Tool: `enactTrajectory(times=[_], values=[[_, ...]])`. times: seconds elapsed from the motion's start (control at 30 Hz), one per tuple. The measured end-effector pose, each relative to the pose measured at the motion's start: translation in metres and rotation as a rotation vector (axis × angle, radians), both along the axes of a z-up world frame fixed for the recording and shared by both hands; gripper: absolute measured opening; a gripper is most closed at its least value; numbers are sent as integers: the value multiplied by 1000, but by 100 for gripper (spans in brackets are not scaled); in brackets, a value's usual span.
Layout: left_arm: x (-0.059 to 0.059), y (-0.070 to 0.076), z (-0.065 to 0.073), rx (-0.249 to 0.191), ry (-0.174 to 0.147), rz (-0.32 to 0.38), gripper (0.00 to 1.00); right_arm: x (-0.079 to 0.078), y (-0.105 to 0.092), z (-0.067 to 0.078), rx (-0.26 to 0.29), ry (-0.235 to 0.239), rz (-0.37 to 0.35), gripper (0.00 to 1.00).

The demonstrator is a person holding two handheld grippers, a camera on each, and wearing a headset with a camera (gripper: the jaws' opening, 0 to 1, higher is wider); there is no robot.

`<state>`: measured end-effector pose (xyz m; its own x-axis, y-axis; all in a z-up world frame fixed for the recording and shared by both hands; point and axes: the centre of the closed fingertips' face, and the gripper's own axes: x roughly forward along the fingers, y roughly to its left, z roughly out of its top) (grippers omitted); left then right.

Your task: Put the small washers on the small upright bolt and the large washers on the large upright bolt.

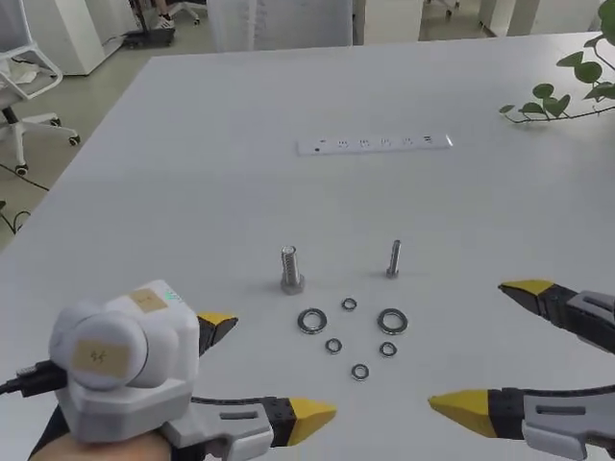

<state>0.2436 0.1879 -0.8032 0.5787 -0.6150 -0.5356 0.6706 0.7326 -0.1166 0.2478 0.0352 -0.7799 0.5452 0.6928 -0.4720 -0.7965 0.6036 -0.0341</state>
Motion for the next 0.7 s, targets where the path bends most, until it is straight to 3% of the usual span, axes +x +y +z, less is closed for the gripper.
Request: enactTrajectory(times=[0.37, 0.7], values=[[-2, 1, -5, 3, 16, -6, 85, 0, 2, -6, -3, 16, 1, 90], [-1, 1, -3, 1, 8, -5, 85, -2, 3, -6, -14, 18, 7, 90]])
